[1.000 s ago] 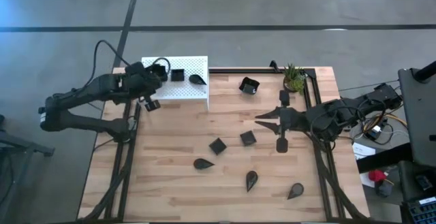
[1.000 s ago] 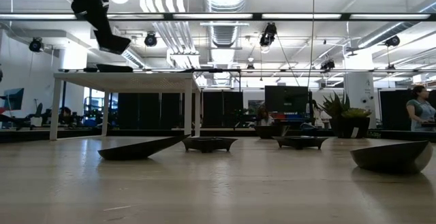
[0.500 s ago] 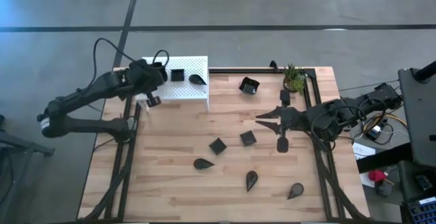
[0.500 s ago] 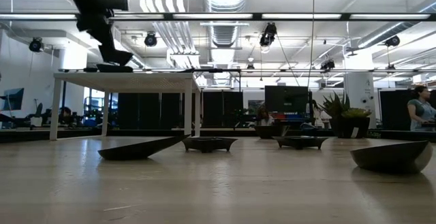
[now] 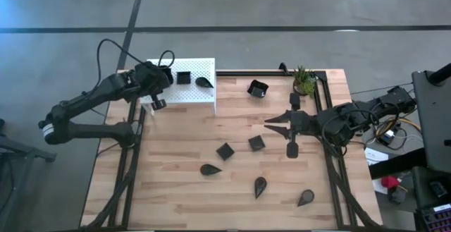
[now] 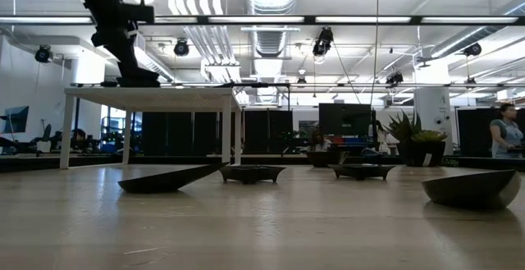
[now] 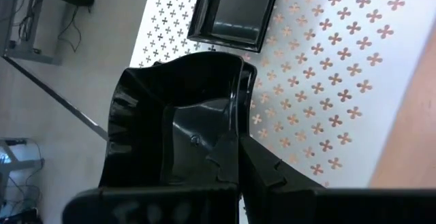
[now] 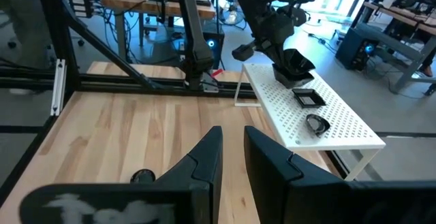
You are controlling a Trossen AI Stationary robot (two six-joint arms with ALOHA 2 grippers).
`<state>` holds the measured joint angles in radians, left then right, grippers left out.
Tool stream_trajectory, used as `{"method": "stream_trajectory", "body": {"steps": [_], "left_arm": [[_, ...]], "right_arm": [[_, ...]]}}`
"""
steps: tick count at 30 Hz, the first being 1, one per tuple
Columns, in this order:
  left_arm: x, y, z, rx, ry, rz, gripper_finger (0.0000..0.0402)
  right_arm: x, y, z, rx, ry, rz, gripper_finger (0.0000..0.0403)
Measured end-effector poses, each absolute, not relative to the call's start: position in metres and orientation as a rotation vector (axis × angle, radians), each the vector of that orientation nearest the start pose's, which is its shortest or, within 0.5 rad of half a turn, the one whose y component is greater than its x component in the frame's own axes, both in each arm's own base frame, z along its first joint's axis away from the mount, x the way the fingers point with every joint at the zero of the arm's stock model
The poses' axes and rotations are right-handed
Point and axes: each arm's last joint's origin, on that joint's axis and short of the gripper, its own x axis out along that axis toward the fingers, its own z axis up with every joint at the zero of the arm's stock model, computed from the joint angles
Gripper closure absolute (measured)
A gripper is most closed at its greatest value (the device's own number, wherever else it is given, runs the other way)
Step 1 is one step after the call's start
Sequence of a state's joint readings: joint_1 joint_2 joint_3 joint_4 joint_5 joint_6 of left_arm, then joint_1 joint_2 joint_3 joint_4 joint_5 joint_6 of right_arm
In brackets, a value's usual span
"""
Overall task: Pick & Place Mini shaped plates
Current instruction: Stack the distorted square plate on top of the other distorted square plate on the shelf
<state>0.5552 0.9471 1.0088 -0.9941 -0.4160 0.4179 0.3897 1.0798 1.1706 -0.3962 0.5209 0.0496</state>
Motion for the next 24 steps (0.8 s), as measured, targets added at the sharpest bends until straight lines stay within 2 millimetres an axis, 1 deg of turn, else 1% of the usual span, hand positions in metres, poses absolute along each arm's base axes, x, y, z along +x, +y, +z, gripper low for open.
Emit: {"method": "stream_trajectory", "body": {"steps": [12,15,19,22,24], "left_arm": [[0.1401,0.1008,0.3134,0.288,1.145,0.68,0.0399],[0.1414,0.1016,0.3134,0.289,1.138,0.683,0.0384],[0.1419,0.102,0.3139,0.304,1.137,0.681,0.0353],[0.1415,0.1033,0.315,0.327,1.144,0.728,0.0336],[0.1404,0.1035,0.3154,0.34,1.156,0.756,0.0331]], "right_arm": [[0.2114,0.0712,0.3904,-0.086,0.27,-0.138,0.0344],[0.2114,0.0712,0.3905,-0.088,0.27,-0.138,0.0344],[0.2114,0.0712,0.3905,-0.089,0.27,-0.139,0.0344],[0.2114,0.0712,0.3905,-0.092,0.27,-0.139,0.0344],[0.2115,0.0712,0.3904,-0.091,0.271,-0.139,0.0344]]}}
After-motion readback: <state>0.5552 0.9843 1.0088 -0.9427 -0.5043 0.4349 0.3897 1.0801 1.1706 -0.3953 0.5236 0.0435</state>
